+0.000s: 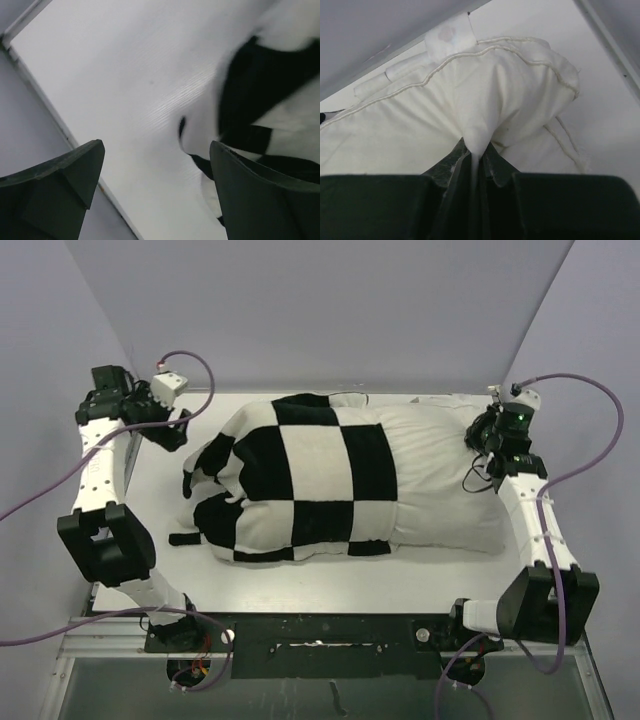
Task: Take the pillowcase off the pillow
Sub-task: Remove the pillow from the pillowcase.
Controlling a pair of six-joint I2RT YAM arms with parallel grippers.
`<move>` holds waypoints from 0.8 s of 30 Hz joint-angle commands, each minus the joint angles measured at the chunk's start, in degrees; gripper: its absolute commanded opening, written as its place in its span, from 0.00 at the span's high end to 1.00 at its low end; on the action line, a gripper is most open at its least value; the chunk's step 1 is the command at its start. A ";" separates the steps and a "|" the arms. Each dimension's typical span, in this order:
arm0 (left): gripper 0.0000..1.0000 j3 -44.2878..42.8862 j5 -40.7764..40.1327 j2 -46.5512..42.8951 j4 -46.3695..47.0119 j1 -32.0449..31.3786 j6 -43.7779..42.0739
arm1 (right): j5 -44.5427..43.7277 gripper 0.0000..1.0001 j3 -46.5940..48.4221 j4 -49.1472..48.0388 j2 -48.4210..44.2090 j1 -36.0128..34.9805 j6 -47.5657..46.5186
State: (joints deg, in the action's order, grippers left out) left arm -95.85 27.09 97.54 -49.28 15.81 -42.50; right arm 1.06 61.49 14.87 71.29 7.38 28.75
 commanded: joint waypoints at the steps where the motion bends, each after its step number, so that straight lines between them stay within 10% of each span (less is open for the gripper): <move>1: 0.11 -1.84 0.39 -10.96 -5.18 -16.19 1.69 | -18.50 1.00 7.49 11.98 8.10 -1.04 0.83; 11: 0.02 20.98 -3.08 -23.17 -10.95 -30.48 -5.78 | -18.85 1.00 3.46 13.21 9.03 2.53 1.64; 17: 0.02 44.04 -17.69 -33.26 13.68 -37.19 -13.10 | -18.22 1.00 1.30 11.41 8.61 1.76 -0.39; 24: 0.02 44.14 -23.89 -25.89 33.10 -37.58 -14.98 | -15.30 1.00 2.99 10.70 9.18 1.78 -2.37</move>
State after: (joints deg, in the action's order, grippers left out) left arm -48.56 8.91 68.27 -36.53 -21.61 -54.94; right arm -14.90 64.25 22.68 80.99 9.32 28.95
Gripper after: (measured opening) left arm 0.979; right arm 0.076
